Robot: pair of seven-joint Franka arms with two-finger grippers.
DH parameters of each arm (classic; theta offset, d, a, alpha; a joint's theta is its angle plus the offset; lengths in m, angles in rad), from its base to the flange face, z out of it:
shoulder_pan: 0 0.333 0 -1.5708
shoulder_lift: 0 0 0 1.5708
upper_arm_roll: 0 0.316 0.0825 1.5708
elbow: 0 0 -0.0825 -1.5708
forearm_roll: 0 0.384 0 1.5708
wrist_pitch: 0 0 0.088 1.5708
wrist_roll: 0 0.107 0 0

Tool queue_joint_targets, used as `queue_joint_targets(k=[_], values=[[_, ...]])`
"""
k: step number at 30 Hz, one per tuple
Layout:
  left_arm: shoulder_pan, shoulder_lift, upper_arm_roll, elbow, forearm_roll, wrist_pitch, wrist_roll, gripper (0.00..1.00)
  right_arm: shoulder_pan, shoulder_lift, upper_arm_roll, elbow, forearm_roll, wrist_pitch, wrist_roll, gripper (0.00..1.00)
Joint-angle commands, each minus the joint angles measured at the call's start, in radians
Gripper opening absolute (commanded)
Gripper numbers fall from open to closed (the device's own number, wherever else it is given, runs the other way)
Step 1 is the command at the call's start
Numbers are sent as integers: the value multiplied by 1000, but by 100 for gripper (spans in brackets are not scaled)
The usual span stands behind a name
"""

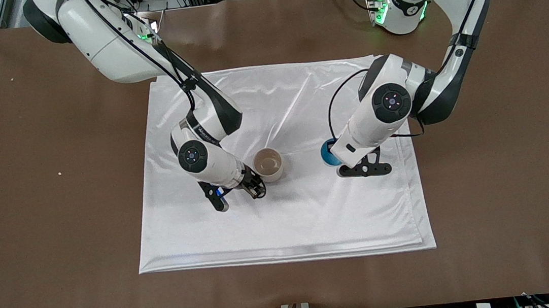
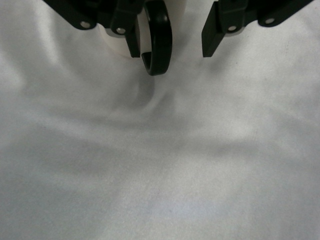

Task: Place blue cup into white mug on cloth

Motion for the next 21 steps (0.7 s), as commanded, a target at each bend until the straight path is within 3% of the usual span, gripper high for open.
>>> queue_joint_targets(k=[1,8,11,16,21], values=[[-31,23,4,40,19,-10,-62,0,-7,10,-4,32,3,-10,-1,100],[-86,53,4,90,17,-10,-144,0,-80,-30,-3,34,-18,-88,-62,100],[-127,71,7,120,19,-10,-186,0,-128,-48,-3,45,-63,-220,-218,100],[-186,114,13,176,22,2,-263,0,-243,-77,0,91,-65,-442,-516,100],[-223,134,33,186,23,54,-286,0,-353,-131,8,101,-63,-565,-751,100]])
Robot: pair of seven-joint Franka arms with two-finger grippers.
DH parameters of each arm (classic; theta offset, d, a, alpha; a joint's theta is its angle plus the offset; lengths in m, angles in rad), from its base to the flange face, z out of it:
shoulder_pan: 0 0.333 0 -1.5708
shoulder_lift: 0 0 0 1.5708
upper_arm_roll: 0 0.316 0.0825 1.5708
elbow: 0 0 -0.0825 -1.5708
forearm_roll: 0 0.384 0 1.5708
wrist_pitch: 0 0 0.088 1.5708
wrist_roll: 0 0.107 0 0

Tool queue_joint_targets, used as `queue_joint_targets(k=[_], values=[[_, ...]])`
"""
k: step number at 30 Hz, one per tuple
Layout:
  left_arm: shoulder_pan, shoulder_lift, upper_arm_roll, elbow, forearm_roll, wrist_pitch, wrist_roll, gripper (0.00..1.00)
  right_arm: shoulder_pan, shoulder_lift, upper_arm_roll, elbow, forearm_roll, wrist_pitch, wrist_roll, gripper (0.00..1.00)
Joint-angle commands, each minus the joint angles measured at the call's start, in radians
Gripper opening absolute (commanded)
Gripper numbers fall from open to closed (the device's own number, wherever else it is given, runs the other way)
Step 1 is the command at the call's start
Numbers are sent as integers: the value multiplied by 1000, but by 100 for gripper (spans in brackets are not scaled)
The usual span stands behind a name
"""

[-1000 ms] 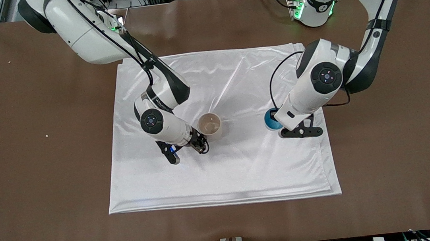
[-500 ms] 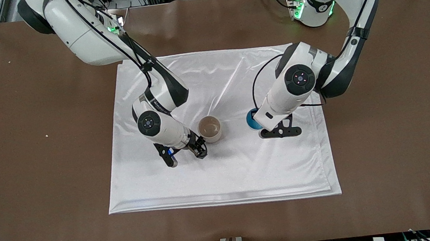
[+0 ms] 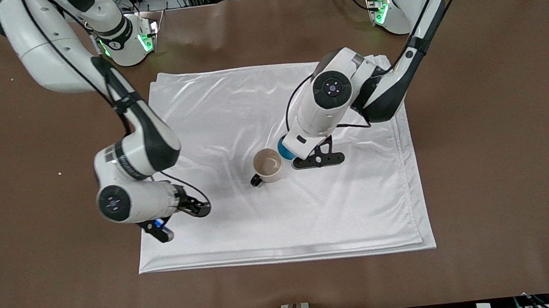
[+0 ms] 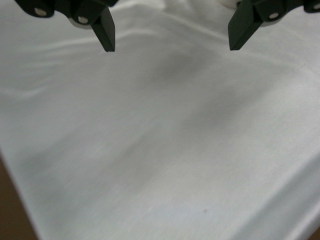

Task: Place blue cup into white mug on cloth

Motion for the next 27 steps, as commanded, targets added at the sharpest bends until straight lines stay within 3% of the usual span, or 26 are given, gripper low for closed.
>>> queue_joint_targets(k=[1,14,23,27], values=[[-49,47,33,54,23,41,-41,0,-109,-77,20,-3,-14,-126,-234,100],[-150,85,99,57,22,143,-93,0,-200,-112,12,4,-105,-120,-475,100],[-156,116,101,57,22,219,-93,0,-212,-123,12,2,-215,-48,-503,100],[-161,125,101,55,23,230,-93,0,-218,-142,12,-2,-221,-46,-514,100]])
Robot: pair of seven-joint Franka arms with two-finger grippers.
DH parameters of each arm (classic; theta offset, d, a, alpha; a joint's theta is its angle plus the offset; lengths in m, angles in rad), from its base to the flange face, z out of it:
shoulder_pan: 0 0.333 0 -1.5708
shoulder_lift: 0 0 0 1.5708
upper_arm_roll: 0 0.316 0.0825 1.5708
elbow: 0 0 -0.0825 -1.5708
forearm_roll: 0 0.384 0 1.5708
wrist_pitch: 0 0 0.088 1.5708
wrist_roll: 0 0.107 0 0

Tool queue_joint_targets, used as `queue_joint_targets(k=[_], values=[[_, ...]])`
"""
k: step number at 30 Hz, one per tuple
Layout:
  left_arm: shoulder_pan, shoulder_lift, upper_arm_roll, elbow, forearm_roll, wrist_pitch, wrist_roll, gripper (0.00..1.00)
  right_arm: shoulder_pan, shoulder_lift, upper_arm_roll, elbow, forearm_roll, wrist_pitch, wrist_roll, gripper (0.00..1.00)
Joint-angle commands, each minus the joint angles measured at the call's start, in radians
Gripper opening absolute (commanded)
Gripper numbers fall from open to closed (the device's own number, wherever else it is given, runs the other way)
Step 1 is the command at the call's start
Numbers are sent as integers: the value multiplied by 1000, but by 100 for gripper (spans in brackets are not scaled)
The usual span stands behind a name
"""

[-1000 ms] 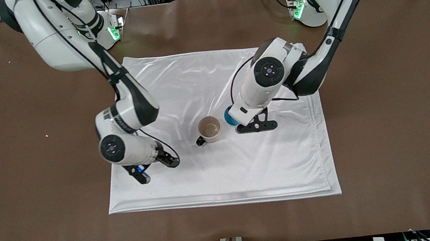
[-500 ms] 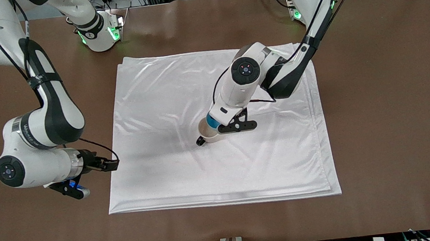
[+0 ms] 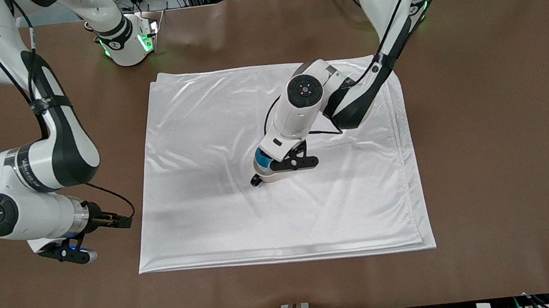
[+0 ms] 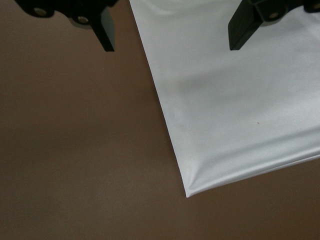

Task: Place blue cup into white mug on cloth

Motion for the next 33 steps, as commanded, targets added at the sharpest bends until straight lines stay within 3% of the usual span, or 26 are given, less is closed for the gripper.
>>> queue_joint_targets(k=[1,6,7,8,9,10,25,33], values=[[-20,28,13,27,23,22,-28,0,-26,-51,12,-26,-34,5,-42,100],[-33,38,17,27,23,23,-28,0,-67,-94,15,-84,-32,5,-97,100],[-36,40,25,27,25,23,-28,5,-75,-103,17,-96,-31,7,-106,100],[-39,40,31,27,25,23,-28,27,-80,-112,18,-106,-31,7,-114,100],[-43,40,34,27,25,23,-28,77,-81,-122,17,-115,-31,5,-120,100],[-46,40,36,27,26,23,-23,100,-83,-132,17,-125,-31,5,-125,100],[-60,-21,57,26,33,14,-29,100,-107,-388,18,-441,-29,31,-145,100],[-30,-147,82,24,36,-136,-26,100,-139,-554,17,-596,-21,18,-214,100]])
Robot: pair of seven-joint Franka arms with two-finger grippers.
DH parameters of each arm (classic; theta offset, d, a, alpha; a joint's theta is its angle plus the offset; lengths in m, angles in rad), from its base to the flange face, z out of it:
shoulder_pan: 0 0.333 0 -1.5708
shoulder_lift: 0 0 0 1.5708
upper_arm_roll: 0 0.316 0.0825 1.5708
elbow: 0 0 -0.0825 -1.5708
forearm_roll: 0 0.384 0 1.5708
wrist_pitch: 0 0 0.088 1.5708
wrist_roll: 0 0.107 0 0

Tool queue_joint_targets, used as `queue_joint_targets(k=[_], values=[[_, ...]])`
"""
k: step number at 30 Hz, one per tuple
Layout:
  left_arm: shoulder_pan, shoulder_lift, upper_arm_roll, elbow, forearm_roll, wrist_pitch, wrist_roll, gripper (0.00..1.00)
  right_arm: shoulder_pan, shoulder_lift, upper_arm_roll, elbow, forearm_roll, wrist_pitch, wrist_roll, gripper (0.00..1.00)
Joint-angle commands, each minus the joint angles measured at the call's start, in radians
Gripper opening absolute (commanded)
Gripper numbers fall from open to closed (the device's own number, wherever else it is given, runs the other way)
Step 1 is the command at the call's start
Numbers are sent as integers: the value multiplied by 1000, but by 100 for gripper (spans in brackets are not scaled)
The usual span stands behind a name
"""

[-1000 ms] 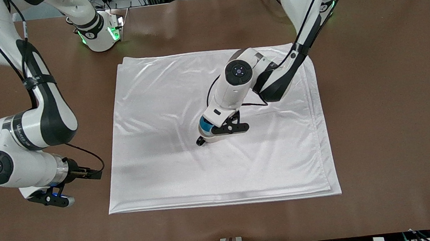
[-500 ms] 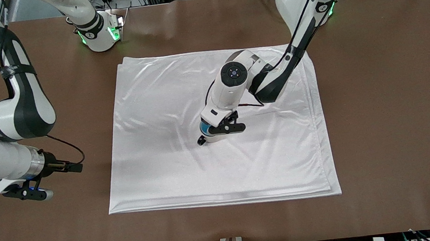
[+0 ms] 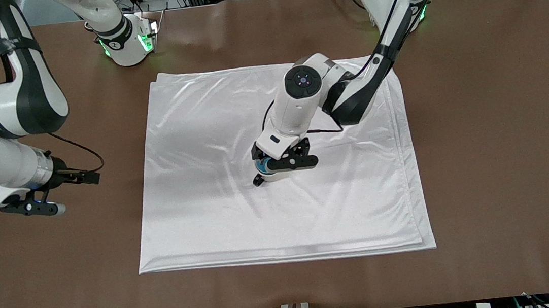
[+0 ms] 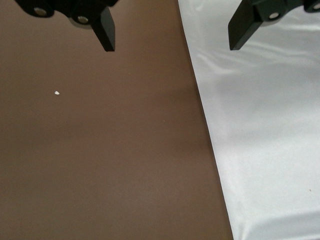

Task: Place blue cup into white mug on cloth

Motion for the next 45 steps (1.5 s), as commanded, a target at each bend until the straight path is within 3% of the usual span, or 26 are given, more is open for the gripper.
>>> queue_joint_targets(k=[1,11,20,30,35,38,43,45], values=[[19,-124,27,-20,33,-128,-25,100,-49,-172,16,-169,-7,7,-65,100],[155,-324,32,-25,73,-421,-3,100,-64,-242,13,-160,50,-76,-82,100],[249,-463,30,-31,82,-640,198,100,-61,-318,13,-63,105,-171,-100,100],[402,-555,21,-71,35,-648,385,100,-63,-313,16,103,122,-300,-105,100],[481,-596,23,-104,-4,-643,478,100,-46,-313,16,118,121,-325,-107,100],[528,-607,21,-118,-25,-628,540,100,-1,-310,-21,121,119,-337,-107,100],[582,-631,23,-154,-50,-596,569,100,147,-304,-173,146,121,-345,-108,100],[587,-648,23,-186,-50,-568,569,100,177,-301,-200,149,122,-345,-123,100]])
